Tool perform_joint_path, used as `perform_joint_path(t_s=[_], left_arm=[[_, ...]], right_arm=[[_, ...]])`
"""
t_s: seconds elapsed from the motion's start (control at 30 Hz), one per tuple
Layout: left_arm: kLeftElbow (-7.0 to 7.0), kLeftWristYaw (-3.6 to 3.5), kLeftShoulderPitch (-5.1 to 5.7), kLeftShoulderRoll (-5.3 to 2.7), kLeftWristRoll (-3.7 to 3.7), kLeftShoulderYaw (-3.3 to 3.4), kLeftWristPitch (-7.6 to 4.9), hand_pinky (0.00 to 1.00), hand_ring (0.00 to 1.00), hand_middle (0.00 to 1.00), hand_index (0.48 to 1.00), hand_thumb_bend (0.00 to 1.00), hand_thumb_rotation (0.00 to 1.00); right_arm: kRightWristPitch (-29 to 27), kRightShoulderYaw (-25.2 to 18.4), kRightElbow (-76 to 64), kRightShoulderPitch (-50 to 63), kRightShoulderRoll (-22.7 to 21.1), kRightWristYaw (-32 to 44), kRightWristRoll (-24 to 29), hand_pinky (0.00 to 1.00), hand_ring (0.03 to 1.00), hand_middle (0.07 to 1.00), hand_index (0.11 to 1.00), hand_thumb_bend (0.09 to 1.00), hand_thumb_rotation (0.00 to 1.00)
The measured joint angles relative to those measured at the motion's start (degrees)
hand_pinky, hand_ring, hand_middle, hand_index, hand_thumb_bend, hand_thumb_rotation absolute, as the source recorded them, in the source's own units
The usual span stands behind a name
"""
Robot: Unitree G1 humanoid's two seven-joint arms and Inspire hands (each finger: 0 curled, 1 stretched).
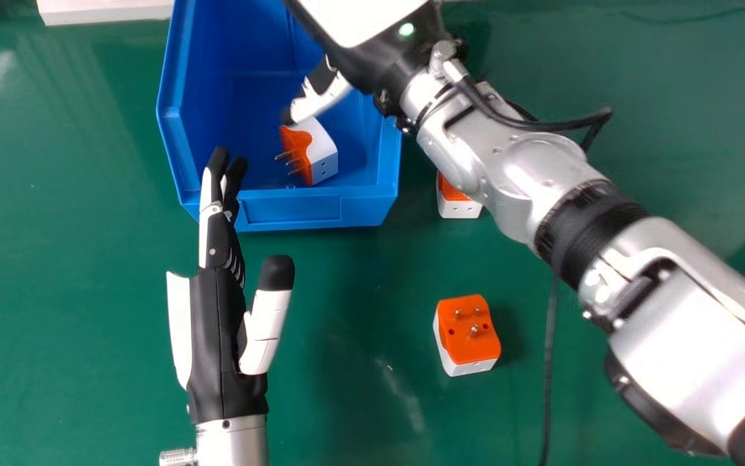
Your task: Pick all objects and put in blue box
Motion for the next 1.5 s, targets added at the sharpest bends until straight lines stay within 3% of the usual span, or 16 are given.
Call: perform_joint_path(t_s=[0.33,0.47,0.57,0.7,1.03,1.23,1.5], left_arm=[[0.43,-0.62,0.00,0.07,-0.19,0.08,0.07,1.00,0.97,0.95,0.950,0.91,0.94],[0.60,-1.06,0.03,0.07,-0.15,0.06,-0.03,0.99,0.96,0.95,0.947,0.91,0.94],[0.64,-1.41,0.09,0.07,-0.38,0.09,-0.12,0.99,0.96,0.95,0.946,0.90,0.94],[0.74,-1.72,0.05,0.07,-0.40,0.05,-0.45,0.99,0.96,0.95,0.947,0.91,0.94],[0.77,-2.44,0.07,0.06,-0.67,0.12,-0.47,0.99,0.96,0.95,0.950,0.91,0.95],[0.78,-2.78,0.07,0.07,-0.86,0.15,-0.46,1.00,0.96,0.95,0.952,0.91,0.95],[0.80,-2.86,0.07,0.07,-0.98,0.18,-0.47,1.00,0.97,0.95,0.952,0.91,0.94]], right_arm=[[0.1,-9.0,-37.8,21.5,-8.8,11.6,4.2,0.92,1.000,1.000,1.000,1.000,0.38],[-0.9,-16.4,-51.4,29.7,-11.7,15.0,9.1,0.90,1.000,1.000,1.000,1.000,0.37],[-3.0,-22.8,-54.6,32.5,-13.5,14.5,12.6,0.87,0.998,1.000,1.000,1.000,0.35],[-3.3,-27.0,-55.8,37.5,-14.8,15.7,14.0,0.85,0.993,1.000,1.000,1.000,0.34],[0.0,-32.1,-59.5,43.6,-16.7,23.3,16.1,0.80,0.924,0.964,0.993,0.986,0.31],[11.2,-31.8,-64.0,44.3,-17.2,33.2,12.1,0.77,0.901,0.951,0.995,0.993,0.31],[22.0,-26.8,-66.2,43.1,-18.8,48.6,6.0,0.72,0.877,0.926,0.955,0.985,0.31]])
